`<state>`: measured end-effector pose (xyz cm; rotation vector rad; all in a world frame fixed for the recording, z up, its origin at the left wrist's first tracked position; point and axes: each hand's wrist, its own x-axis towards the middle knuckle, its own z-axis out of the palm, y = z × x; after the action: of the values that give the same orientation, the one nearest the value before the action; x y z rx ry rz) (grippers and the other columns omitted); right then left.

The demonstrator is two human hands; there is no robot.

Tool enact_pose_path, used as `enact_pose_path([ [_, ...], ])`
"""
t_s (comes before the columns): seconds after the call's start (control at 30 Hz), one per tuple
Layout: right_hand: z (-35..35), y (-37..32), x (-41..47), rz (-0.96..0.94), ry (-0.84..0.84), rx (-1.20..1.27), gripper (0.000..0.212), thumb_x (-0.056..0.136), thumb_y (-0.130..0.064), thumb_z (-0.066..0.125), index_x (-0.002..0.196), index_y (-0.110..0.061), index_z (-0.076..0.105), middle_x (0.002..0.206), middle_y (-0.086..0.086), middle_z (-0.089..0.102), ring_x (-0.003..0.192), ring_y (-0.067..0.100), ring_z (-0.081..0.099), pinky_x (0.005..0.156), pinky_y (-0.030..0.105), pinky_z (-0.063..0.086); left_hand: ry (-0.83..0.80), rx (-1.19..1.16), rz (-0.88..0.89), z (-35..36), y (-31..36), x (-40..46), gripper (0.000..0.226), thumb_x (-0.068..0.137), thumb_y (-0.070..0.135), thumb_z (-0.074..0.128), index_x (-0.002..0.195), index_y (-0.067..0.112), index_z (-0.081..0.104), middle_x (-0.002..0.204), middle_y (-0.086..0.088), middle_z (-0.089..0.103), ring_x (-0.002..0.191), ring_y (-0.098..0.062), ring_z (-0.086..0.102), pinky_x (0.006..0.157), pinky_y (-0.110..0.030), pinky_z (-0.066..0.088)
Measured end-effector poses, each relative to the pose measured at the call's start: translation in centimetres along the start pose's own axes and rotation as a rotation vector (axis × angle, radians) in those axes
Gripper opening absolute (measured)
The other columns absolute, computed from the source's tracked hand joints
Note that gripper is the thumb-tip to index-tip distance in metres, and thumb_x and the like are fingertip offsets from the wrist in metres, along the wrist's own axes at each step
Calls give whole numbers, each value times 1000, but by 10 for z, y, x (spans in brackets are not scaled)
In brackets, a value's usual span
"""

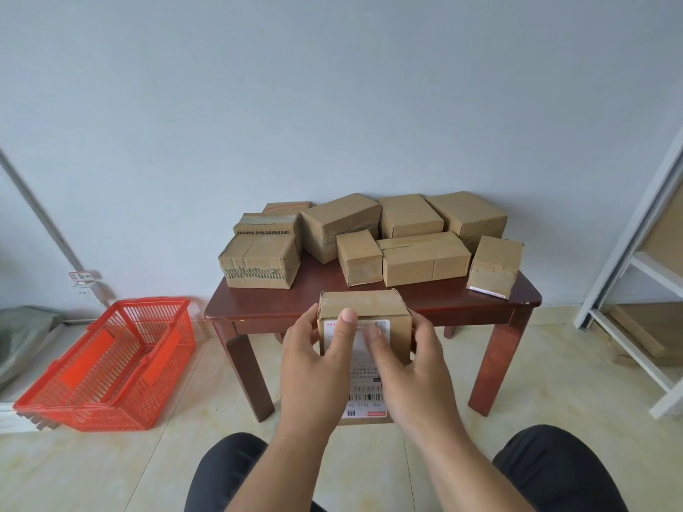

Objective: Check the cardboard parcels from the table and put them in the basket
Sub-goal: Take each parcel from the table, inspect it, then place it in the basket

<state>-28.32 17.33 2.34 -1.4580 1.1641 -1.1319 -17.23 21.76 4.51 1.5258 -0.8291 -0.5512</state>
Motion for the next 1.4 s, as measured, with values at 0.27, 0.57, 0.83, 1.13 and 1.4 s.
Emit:
enact_pose_path([
  [0.27, 1, -10, 1, 86, -59, 34, 55, 82, -79, 63, 127, -50, 53, 122, -18, 68, 109, 6, 68, 80, 25, 59, 25, -96, -77, 1, 5, -5, 31, 95, 49, 69, 122, 49, 54, 122, 8, 66, 108, -10, 68, 77, -26, 55],
  [0.57, 0, -17, 3, 246, -112, 127, 26, 95, -23, 63, 114, -39, 54, 100, -8, 74, 82, 9, 75, 71, 36, 64, 11, -108, -65, 3, 2, -12, 42, 97, 14, 69, 132, 31, 53, 117, 7, 71, 88, 3, 71, 66, -8, 50],
  [0.83, 1, -19, 11, 228, -29, 111, 25, 96, -35, 67, 116, -29, 53, 101, -7, 71, 88, 11, 72, 67, 30, 53, -2, -62, -19, 7, -6, -12, 48, 95, 18, 71, 137, 29, 51, 129, 8, 65, 102, -1, 70, 76, -13, 54],
  [1.13, 6, -4, -4, 88, -6, 36, 32, 94, -41, 76, 114, -32, 53, 103, -12, 72, 83, -4, 67, 69, 20, 51, 117, -99, -62, 1, -4, 2, 30, 91, 32, 80, 110, 32, 57, 111, 8, 71, 110, -8, 68, 98, -41, 58],
  [1.4, 3, -2, 4, 67, 44, 30, 50, 91, -49, 75, 134, -34, 53, 121, -11, 67, 104, 5, 68, 89, 32, 58, 39, 65, 36, 2, -10, -3, 58, 97, 36, 73, 150, 25, 51, 122, 24, 46, 109, 26, 47, 82, 5, 39],
])
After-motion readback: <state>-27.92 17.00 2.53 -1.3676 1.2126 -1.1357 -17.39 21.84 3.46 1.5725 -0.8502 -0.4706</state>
